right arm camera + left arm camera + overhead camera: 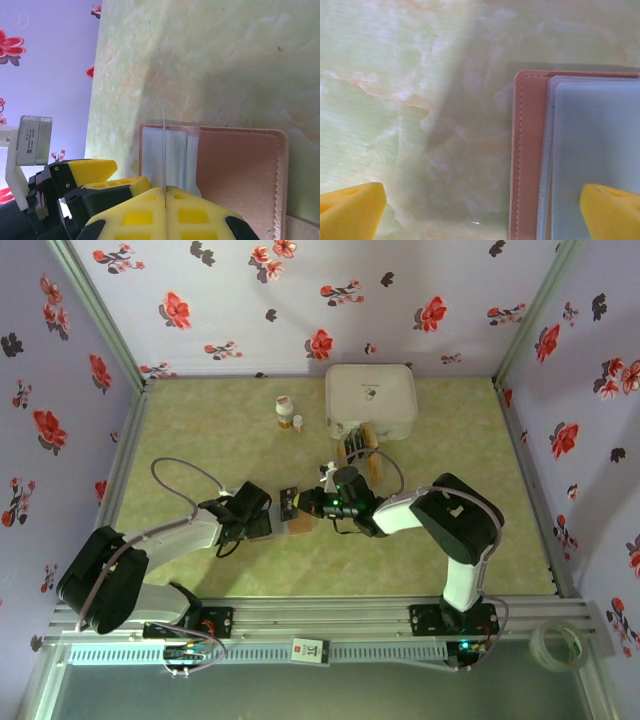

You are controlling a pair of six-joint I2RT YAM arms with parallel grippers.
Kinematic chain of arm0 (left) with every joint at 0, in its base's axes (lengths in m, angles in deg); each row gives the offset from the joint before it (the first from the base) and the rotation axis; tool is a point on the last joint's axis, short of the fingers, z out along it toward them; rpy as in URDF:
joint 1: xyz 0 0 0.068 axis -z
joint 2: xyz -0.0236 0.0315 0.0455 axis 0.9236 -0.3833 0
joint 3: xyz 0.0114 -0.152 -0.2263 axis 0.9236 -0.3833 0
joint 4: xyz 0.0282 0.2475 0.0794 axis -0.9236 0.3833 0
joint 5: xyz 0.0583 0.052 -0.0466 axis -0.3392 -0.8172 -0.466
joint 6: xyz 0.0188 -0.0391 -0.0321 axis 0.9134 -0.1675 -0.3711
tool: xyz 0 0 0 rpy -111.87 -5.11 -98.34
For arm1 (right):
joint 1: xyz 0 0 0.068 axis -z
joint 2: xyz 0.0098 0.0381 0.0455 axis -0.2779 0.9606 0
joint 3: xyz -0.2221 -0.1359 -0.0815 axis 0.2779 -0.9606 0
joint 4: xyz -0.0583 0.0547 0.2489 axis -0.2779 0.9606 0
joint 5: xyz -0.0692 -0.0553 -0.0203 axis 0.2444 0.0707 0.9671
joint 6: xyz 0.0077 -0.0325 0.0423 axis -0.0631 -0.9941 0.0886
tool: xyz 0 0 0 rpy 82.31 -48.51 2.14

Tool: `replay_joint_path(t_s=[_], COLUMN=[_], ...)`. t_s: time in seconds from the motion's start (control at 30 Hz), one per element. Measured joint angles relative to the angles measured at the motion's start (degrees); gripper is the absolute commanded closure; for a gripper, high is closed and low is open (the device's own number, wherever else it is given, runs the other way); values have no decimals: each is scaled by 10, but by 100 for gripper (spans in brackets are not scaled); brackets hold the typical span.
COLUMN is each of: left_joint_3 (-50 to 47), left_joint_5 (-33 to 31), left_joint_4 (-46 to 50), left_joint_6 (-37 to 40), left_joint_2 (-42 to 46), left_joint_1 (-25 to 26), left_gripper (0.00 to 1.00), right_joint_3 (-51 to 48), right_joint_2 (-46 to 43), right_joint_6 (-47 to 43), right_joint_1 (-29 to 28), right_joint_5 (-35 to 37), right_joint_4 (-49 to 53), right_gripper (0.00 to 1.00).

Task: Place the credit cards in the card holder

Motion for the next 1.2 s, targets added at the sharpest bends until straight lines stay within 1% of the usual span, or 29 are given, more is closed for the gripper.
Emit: replay_joint_path(t_s=[0.27,1.2], left_joint_3=[-1,-2], left_joint_5=[0,0], left_joint_4=[-1,-2], left_joint_6=[0,-2], left_joint_2=[0,0], left_joint_1=[0,1], left_gripper=[0,0], right_joint_3=[-4,-14], right_joint_2=[22,84], right_joint_6=[12,49], right_joint_1=[-2,-9], right_joint_5=[-5,-21], right_joint_4=[-43,-136], right_gripper=[100,100])
